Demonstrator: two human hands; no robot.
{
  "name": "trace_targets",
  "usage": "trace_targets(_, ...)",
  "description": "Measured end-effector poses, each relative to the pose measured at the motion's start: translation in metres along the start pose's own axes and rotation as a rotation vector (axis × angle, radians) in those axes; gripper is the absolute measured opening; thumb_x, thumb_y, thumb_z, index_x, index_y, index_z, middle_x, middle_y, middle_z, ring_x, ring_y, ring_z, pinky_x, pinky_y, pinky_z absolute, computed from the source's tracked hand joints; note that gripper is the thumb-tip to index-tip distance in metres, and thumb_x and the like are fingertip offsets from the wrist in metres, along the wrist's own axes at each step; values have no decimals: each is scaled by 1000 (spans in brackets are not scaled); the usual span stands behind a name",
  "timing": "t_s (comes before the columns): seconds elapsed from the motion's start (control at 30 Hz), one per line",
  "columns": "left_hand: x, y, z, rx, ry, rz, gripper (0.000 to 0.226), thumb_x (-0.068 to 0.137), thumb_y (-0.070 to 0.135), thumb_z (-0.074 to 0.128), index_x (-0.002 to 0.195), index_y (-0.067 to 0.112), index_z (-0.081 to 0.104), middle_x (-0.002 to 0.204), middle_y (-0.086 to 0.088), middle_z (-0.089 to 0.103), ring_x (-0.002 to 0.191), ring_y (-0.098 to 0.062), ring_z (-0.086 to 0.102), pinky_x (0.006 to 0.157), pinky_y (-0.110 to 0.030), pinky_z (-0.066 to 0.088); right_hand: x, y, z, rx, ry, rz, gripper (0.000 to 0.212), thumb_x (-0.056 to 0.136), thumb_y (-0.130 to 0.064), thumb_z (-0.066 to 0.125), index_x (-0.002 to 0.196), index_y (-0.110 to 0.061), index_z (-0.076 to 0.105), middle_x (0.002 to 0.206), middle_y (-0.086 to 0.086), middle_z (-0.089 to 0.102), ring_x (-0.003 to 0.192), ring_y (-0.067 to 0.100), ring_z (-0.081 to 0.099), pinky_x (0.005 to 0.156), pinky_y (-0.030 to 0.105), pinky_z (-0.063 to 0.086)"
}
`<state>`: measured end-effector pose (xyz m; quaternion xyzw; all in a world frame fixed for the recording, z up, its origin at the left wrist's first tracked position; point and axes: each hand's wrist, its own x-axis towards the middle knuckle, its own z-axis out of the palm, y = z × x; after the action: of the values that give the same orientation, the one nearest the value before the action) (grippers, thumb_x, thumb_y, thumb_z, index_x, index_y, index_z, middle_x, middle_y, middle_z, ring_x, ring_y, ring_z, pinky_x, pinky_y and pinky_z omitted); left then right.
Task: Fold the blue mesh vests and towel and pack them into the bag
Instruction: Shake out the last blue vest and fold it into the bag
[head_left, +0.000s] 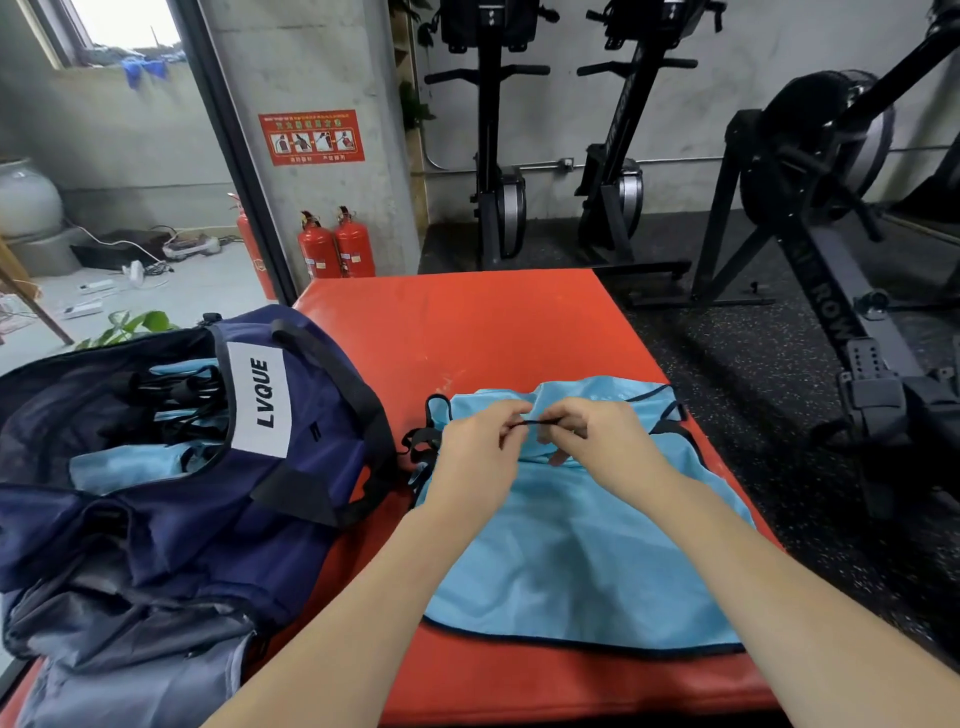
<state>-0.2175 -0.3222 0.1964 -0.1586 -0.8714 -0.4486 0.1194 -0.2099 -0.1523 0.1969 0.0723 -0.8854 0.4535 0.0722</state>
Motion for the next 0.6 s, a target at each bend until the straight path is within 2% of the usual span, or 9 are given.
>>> trace_targets(0.07,2,-3,-12,103,113,116,25,93,6,62,111,17,75,102,4,75,95,-7,64,89,-3,38,4,10,-6,-65,58,49,19,92,-7,62,87,-25,67,80,1,75,63,10,72,76,33,55)
trace_targets(0.13,6,-9,-28,157,205,163,25,90,2,63,106,15,77,103,3,75,97,-7,61,89,3,31,6,21,-16,-74,153,102,15,92,-10,62,90,-23,69,77,-4,75,66,8,72,78,34,57)
trace_targets(0.2,8,-21,-42,192,213,106,30,90,4,61,112,19,75,101,4,73,93,-8,62,92,-9,40,6,26,-25,-31,205,119,11,92,-10,63,95,-18,71,75,-9,74,67,8,72,79,35,58)
trace_targets(0.3,4,-28,-42,238,74,6,44,87,5,59,124,28,66,98,6,64,73,-11,61,83,-29,51,1,19,-23,0,148,83,9,93,-14,65,93,-21,71,74,-8,74,65,9,72,80,37,57)
trace_targets(0.33,2,-26,-37,211,11,-18,45,88,5,57,126,29,64,101,4,64,67,-13,64,76,-29,54,-1,14,-20,-9,109,76,7,93,-17,65,92,-21,71,74,-5,74,63,9,72,80,37,57)
trace_targets(0.4,-1,-17,-24,145,-57,-46,41,92,5,53,125,27,65,98,-2,68,61,-15,67,60,-17,50,-4,7,-14,-45,62,53,7,94,-22,66,89,-21,70,74,-2,73,62,9,72,79,40,57)
trace_targets(0.43,-2,-12,-19,138,-53,-30,36,94,7,53,121,25,68,95,-2,70,61,-12,68,58,-15,49,-5,5,-12,-69,56,42,8,94,-24,66,87,-22,69,74,-3,72,61,9,71,78,41,57)
trace_targets(0.53,-1,-6,-14,175,2,62,22,95,14,59,109,22,75,90,5,75,70,-11,67,75,-27,53,-4,7,-13,-135,82,38,7,94,-27,65,90,-23,68,74,-7,73,58,6,70,70,35,56)
trace_targets(0.6,3,-8,-22,143,60,60,18,93,15,64,103,22,78,84,7,75,72,-13,68,78,-30,53,-4,14,-23,-238,118,60,4,94,-27,64,91,-25,66,74,-10,73,57,1,68,59,27,49)
